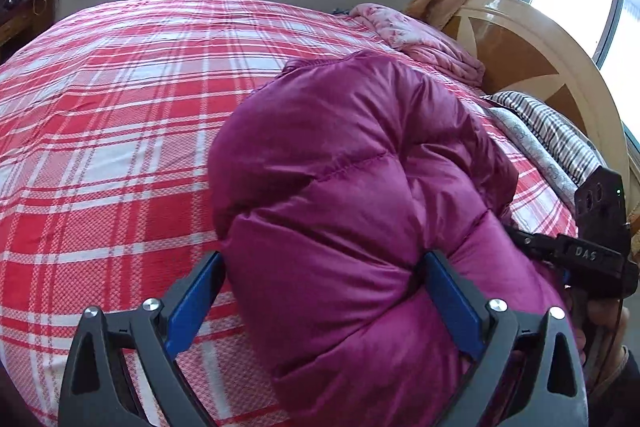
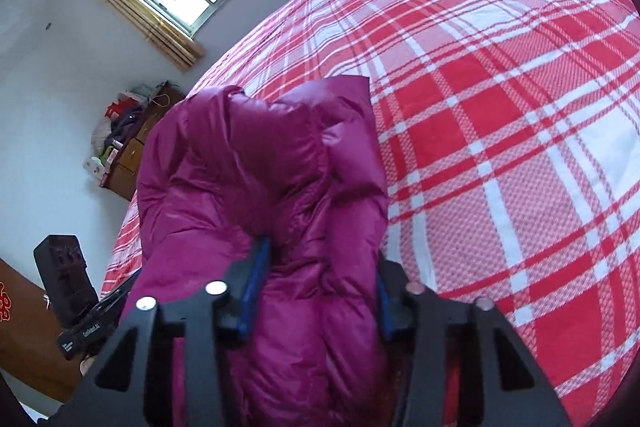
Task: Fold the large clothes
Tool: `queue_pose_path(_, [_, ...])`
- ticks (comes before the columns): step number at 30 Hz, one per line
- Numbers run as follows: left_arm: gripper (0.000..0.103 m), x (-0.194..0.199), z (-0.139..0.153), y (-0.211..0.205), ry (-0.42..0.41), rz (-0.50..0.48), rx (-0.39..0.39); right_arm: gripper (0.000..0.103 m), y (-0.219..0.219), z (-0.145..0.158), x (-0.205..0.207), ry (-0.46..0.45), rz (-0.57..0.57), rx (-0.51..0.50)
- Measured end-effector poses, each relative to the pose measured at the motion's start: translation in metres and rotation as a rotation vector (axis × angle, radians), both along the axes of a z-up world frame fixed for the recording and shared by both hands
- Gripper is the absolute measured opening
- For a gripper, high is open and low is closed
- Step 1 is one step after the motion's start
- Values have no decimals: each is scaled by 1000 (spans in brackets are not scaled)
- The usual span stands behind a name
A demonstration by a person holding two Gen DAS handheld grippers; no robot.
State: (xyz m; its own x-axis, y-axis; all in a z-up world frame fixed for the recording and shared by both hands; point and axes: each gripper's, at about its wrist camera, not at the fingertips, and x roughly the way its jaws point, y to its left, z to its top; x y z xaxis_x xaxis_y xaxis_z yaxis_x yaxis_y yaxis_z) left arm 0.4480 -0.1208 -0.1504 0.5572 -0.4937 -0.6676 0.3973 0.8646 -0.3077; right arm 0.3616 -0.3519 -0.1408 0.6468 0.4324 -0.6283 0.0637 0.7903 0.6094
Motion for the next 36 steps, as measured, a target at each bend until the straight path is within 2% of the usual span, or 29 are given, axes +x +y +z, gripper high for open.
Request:
queue_pose_path(1, [73,-4,3,-4,1,-14,5,29,3,3,-4,-6,-5,-3])
queue_pose_path(4, [62,-23,23,-18,-50,-26,110,21,21,17,-18,-32,-11,-60])
queue_pose_path(7, [53,-40,38,-13,-53,-21,142,20,43,34,-37,-69,-9,-94])
queue_pose_path(9, [52,-48,47,-1,-40,-8,128,19,54,41,-42,-89,-9,-79])
queue_pose_path(13, [50,-69,61,33,-64,36,126,19,83,56,-51,-120,15,-64])
queue_pose_path(21, [50,-106,85,119,-121,179,194,19,173,69,-37,-140,156,-29])
queue_pose_path(27, [49,-120,90,174,-142,272,224,19,235,69,-20,-145,255,-31])
queue_pose_path(36, [48,-130,89,226,-134,368,233,19,291,61,7,-133,372,-44])
